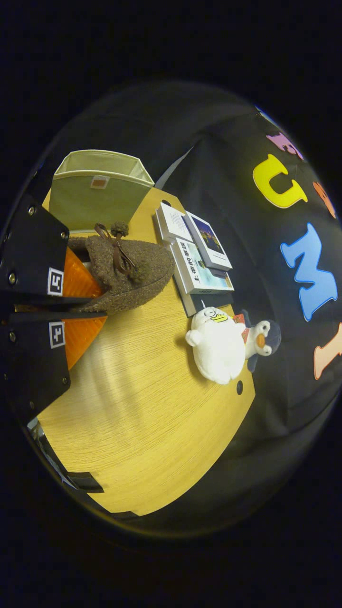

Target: Open the storage box then place both shoes into the box .Put the left shoe in first, then the right shoe, with the right side of both shoes facing outward in a uniform manner.

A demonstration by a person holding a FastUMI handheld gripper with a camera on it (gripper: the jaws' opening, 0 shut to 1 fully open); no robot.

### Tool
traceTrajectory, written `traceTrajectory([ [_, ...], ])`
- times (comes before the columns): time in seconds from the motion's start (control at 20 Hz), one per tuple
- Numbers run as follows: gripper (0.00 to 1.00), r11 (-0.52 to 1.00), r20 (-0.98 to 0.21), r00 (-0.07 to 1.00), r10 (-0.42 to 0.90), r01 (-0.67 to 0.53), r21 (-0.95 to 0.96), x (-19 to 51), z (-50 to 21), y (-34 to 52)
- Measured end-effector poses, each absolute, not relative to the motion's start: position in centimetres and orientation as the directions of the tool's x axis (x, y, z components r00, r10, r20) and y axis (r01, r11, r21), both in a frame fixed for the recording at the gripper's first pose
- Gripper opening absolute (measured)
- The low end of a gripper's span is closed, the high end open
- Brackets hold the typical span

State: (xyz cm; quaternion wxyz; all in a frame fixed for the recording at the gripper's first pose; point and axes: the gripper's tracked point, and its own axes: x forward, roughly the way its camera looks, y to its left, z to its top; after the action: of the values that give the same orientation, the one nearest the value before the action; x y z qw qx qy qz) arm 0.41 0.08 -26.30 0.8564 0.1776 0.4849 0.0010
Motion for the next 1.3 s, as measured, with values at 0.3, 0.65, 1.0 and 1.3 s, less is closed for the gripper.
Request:
traceTrajectory([
  [0.3, 0.06, 0.941, -0.816, 0.55, 0.177, 0.148, 0.304, 1.6, -23.5, 3.8],
  [0.65, 0.06, 0.924, -0.788, 0.564, 0.248, 0.109, 0.368, 3.2, -20.9, 10.3],
  [1.0, 0.06, 0.905, -0.759, 0.569, 0.316, 0.061, 0.422, 3.8, -19.2, 16.9],
  [1.3, 0.06, 0.888, -0.735, 0.578, 0.354, 0.039, 0.458, 3.6, -18.8, 22.5],
])
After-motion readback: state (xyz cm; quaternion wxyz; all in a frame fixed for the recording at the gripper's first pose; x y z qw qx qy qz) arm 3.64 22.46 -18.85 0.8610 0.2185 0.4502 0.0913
